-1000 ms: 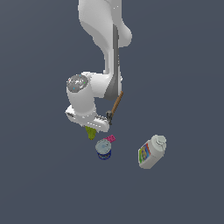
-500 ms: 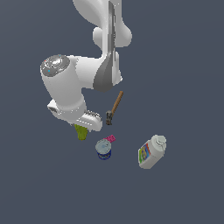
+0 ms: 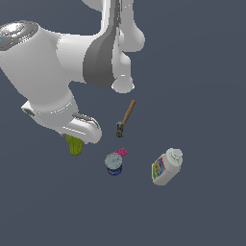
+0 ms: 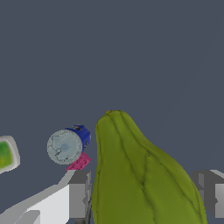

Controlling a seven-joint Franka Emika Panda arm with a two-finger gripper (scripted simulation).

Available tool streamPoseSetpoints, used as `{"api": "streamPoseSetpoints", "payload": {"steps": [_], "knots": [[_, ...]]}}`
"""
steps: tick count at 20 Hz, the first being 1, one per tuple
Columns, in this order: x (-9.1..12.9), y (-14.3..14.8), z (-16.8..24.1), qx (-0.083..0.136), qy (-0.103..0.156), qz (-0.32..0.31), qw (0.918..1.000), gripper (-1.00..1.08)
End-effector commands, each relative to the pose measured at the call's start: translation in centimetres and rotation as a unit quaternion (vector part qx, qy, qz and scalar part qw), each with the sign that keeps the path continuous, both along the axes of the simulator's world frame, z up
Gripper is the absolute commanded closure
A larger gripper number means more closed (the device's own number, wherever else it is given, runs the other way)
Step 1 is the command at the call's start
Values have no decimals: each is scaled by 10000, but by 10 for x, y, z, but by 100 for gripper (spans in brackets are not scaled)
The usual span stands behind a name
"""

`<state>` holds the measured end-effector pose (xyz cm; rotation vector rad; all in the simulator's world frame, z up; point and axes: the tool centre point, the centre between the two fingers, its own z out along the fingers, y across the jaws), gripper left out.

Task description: Pick up a designated object from a clutter of objects.

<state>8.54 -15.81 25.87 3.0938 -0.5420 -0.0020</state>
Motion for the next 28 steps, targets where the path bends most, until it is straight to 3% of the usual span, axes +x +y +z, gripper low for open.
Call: {"api": "streamPoseSetpoints", "payload": {"steps": [1, 15, 28], "knots": [[9, -5, 18, -1, -6, 1, 10000, 108], [49, -26, 88, -1, -6, 5, 10000, 108], [65, -34, 114, 2, -7, 5, 10000, 108]]}}
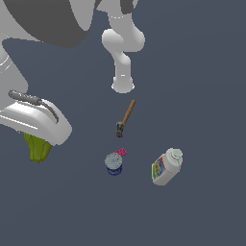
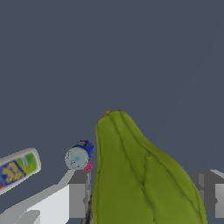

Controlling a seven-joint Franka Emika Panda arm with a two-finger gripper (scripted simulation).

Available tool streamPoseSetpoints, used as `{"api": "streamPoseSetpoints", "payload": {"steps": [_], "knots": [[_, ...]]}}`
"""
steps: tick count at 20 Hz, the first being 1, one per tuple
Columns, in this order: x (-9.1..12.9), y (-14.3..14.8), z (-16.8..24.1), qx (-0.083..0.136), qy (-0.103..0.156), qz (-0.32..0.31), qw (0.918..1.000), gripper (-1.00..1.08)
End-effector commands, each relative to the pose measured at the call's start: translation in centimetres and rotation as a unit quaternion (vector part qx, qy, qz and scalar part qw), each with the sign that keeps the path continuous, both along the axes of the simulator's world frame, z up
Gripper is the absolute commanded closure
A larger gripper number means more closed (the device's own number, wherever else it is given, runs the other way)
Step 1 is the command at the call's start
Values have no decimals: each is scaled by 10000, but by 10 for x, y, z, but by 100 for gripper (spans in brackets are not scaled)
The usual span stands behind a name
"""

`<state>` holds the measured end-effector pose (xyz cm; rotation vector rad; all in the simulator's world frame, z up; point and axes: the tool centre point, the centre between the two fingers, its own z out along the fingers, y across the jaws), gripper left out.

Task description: Pick up a designated object from a clutter of objects.

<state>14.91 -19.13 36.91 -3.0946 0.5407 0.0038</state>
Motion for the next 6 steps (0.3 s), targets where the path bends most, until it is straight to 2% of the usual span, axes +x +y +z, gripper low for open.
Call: {"api": "streamPoseSetpoints", "payload": {"steps": [1, 6], "knots": [[2, -1, 4, -3, -12, 1, 10000, 108], [3, -1, 5, -2, -12, -3, 10000, 108]]}}
